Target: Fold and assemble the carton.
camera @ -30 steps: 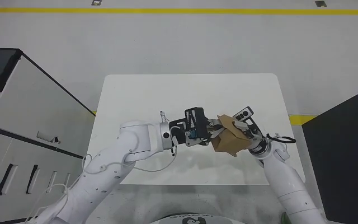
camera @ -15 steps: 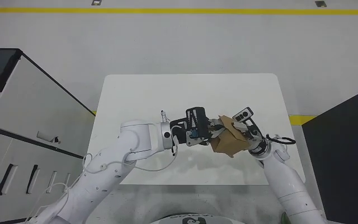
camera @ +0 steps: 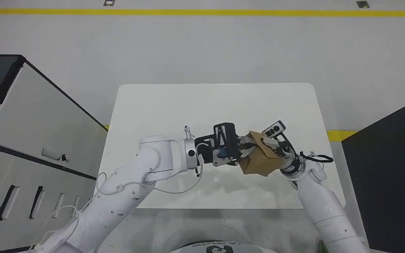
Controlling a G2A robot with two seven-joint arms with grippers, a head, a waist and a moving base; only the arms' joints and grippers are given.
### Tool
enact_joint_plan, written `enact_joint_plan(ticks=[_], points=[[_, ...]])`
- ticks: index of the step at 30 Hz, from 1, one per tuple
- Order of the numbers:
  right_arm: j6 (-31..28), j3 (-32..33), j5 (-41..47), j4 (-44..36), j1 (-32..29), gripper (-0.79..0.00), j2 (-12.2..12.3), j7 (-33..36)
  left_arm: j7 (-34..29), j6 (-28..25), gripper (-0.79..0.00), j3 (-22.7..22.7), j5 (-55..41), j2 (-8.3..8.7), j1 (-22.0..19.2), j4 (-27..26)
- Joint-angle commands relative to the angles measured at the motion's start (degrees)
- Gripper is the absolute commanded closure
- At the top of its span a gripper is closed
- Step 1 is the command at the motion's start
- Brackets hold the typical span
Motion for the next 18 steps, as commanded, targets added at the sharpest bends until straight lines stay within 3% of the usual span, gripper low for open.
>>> enact_joint_plan(ticks=[1, 18], points=[[0.0, 0.0, -0.1, 0.1, 0.0, 0.0, 0.0, 0.0, 0.0, 0.2, 0.0, -0.1, 0.0, -0.03, -0.2, 0.1], [0.1, 0.1, 0.2, 0.2, 0.2, 0.0, -0.1, -0.2, -0.8, 0.0, 0.0, 0.1, 0.4, -0.08, -0.2, -0.3]])
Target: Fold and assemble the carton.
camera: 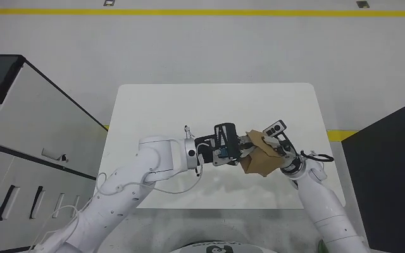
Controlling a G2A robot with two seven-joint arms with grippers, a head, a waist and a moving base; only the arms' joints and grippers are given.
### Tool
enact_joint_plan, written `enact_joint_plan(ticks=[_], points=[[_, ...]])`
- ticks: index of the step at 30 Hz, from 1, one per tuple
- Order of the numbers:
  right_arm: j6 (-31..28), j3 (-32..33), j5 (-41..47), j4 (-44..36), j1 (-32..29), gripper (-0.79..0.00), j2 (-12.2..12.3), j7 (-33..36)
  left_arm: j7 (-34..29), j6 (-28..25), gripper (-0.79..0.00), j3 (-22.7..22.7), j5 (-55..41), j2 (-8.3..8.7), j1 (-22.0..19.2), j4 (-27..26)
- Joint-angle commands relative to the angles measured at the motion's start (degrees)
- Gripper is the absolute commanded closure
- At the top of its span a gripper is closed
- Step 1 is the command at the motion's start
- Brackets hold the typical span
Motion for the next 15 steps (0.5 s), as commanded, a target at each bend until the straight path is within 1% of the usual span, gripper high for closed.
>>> enact_joint_plan(ticks=[1, 7, 15], points=[[0.1, -0.1, 0.0, 0.0, 0.0, 0.0, 0.0, 0.0, -0.1, 0.1, 0.0, 0.2, -0.1, -0.06, -0.2, 0.2], [-0.1, 0.6, 0.0, 0.4, 0.1, 0.0, 0.1, 0.1, -0.2, 0.7, 0.0, -0.8, -0.3, 0.0, -0.2, 0.2], [-0.3, 1.9, -0.2, 1.2, 0.4, 0.0, 0.2, 0.0, -0.2, 1.0, 0.0, -2.9, -0.1, 0.39, 0.9, -0.8]])
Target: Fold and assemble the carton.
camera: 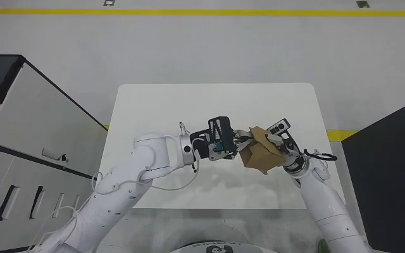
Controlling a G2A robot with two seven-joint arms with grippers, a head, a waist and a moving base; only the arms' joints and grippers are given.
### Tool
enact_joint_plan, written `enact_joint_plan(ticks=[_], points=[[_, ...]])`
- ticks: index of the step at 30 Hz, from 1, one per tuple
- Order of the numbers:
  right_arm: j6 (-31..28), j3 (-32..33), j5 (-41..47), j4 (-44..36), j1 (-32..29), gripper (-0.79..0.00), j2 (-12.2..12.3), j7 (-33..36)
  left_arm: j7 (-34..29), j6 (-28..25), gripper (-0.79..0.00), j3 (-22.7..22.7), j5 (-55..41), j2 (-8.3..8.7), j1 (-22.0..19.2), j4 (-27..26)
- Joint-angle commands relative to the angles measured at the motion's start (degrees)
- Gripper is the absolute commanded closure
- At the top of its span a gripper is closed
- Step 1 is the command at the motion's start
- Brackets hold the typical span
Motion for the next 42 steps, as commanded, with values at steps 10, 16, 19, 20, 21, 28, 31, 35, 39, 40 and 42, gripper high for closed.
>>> enact_joint_plan(ticks=[10, 16, 19, 20, 21, 28, 31, 35, 39, 40, 42], points=[[-1.0, 0.5, -0.3, 0.4, 0.1, 0.0, 0.0, -1.4, 0.5, -0.3, 0.0, -0.7, 0.0, 0.18, 0.8, -1.0], [-2.1, 0.7, -0.5, 0.5, 0.1, 0.0, -0.2, -3.1, 0.9, -1.0, 0.0, 0.1, -0.4, 0.09, 0.8, -1.3], [-2.2, 0.4, -0.4, 0.3, 0.1, 0.0, -0.3, -3.5, 1.0, -1.6, 0.0, 1.4, -0.8, -0.13, 0.3, -0.6], [-2.2, 0.2, -0.3, 0.2, 0.1, 0.0, -0.3, -3.5, 1.0, -1.8, 0.0, 1.9, -0.8, -0.22, 0.1, -0.4], [-2.1, 0.0, -0.3, 0.1, 0.0, 0.0, -0.3, -3.5, 1.1, -1.9, 0.0, 2.4, -0.9, -0.32, -0.1, -0.1], [-1.7, -0.6, 0.1, -0.4, -0.1, 0.0, -0.5, -3.2, 1.2, -1.8, 0.0, 4.5, -1.3, -0.88, -1.7, 1.2], [-1.7, -0.6, 0.1, -0.5, -0.2, 0.0, -0.5, -3.1, 1.2, -1.7, 0.0, 4.6, -1.5, -0.97, -2.0, 1.4], [-1.7, -0.5, -0.1, -0.5, -0.2, 0.0, -0.5, -3.0, 1.0, -1.4, 0.0, 3.9, -1.5, -0.9, -2.0, 1.1], [-1.6, -0.3, -0.2, -0.3, -0.2, 0.0, -0.5, -2.8, 0.6, -1.2, 0.0, 2.9, -1.3, -0.7, -1.5, 0.7], [-1.6, -0.2, -0.2, -0.2, -0.1, 0.0, -0.5, -2.8, 0.5, -1.3, 0.0, 2.7, -1.3, -0.65, -1.3, 0.5], [-1.5, -0.1, -0.2, -0.2, -0.1, 0.0, -0.5, -2.8, 0.4, -1.3, 0.0, 2.5, -1.3, -0.59, -1.1, 0.4]])
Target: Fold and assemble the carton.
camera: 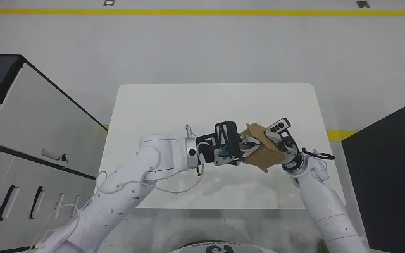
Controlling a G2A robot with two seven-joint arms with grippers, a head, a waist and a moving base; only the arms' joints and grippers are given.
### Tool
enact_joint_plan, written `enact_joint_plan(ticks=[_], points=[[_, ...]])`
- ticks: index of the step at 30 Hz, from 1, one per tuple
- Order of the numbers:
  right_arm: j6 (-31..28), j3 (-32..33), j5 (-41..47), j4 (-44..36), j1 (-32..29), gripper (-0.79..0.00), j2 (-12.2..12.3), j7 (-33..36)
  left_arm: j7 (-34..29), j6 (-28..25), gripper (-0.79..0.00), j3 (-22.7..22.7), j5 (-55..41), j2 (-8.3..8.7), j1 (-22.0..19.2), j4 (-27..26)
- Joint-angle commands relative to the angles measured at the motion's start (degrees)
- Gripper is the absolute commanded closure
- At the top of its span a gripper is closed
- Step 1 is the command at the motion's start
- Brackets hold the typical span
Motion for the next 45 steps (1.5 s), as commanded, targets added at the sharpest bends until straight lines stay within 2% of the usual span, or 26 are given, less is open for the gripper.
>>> enact_joint_plan(ticks=[1, 10, 21, 25, 28, 35, 45], points=[[0.1, 0.1, 0.0, 0.0, 0.0, 0.0, 0.0, 0.0, -0.1, -0.1, 0.0, 0.0, 0.0, 0.04, 0.3, 0.0], [0.4, -0.1, 0.0, -0.1, 0.0, 0.0, -0.1, 0.2, 0.2, -0.4, 0.0, 1.4, -0.3, -0.32, -0.5, 0.7], [-1.1, 2.8, -1.6, 1.4, -0.1, 0.0, 0.4, 0.5, -0.9, 1.0, 0.0, -4.7, 0.9, 0.84, 2.5, -1.5], [-2.5, 3.7, -4.1, 1.5, -0.1, 0.0, 0.6, -0.2, -1.1, 1.1, 0.0, -6.5, 1.6, 1.22, 3.5, -3.1], [-4.3, 4.2, -9.3, 1.2, -0.2, 0.0, 1.0, -1.1, -1.2, 1.2, 0.0, -7.2, 2.3, 1.4, 4.0, -4.0], [-7.4, 3.6, -18.8, 0.0, -0.7, 0.0, 1.4, -3.6, -1.5, 0.7, 0.0, -6.8, 3.7, 1.5, 4.1, -4.8], [-8.1, 3.4, -14.8, -0.5, -0.7, 0.0, 1.4, -0.9, -3.0, 0.6, 0.0, -5.8, 4.4, 1.48, 3.8, -3.7]])
